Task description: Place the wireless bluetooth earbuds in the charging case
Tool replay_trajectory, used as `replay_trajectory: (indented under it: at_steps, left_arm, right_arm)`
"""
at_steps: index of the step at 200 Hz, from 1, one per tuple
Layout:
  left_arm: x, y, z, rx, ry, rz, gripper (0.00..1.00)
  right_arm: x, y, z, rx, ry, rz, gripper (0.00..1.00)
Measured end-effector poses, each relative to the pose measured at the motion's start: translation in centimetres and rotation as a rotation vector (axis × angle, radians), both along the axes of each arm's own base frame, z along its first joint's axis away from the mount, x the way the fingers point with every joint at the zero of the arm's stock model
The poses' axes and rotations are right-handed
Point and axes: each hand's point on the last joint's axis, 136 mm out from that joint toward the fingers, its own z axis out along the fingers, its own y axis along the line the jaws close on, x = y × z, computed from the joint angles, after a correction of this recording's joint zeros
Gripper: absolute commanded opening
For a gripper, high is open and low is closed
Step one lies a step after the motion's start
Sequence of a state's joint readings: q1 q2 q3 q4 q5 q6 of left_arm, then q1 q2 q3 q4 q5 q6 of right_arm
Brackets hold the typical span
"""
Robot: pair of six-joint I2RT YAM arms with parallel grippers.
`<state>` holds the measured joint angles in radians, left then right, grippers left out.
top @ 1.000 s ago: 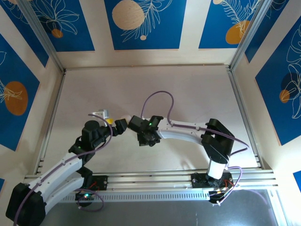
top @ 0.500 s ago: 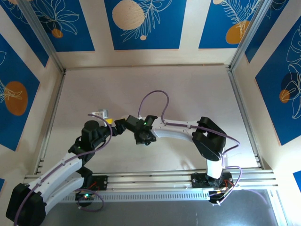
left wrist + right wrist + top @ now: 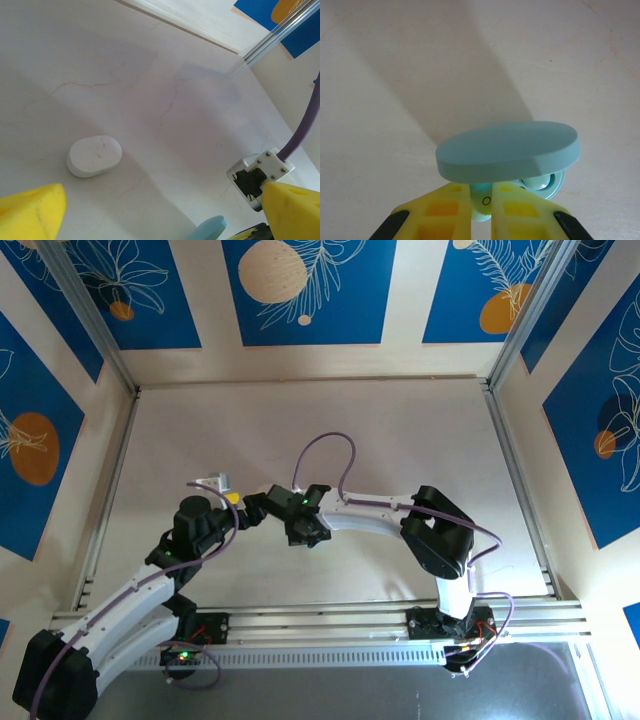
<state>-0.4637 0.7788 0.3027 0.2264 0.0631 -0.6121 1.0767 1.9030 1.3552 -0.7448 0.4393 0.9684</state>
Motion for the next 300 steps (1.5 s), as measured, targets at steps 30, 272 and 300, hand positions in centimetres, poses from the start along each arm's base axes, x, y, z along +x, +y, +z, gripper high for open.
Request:
replay_trajectory:
  at_steps: [30, 272, 300]
  left_arm:
    - [0.0, 0.0, -0.1, 0.001, 0.002, 0.0, 1.0]
    - [0.0, 0.1, 0.0, -0.001, -0.002, 0.002, 1.0]
    - [0.0, 0.1, 0.1, -0.001, -0.002, 0.001, 1.0]
  right_arm:
    - [0.1, -0.1, -0.1, -0.003, 0.001, -0.003, 0.12]
    - [0.8, -1.0, 0.4, -0.014, -0.031, -0.023, 0.12]
    - [0.8, -1.2, 0.2, -0.018, -0.028, -0.026, 0.12]
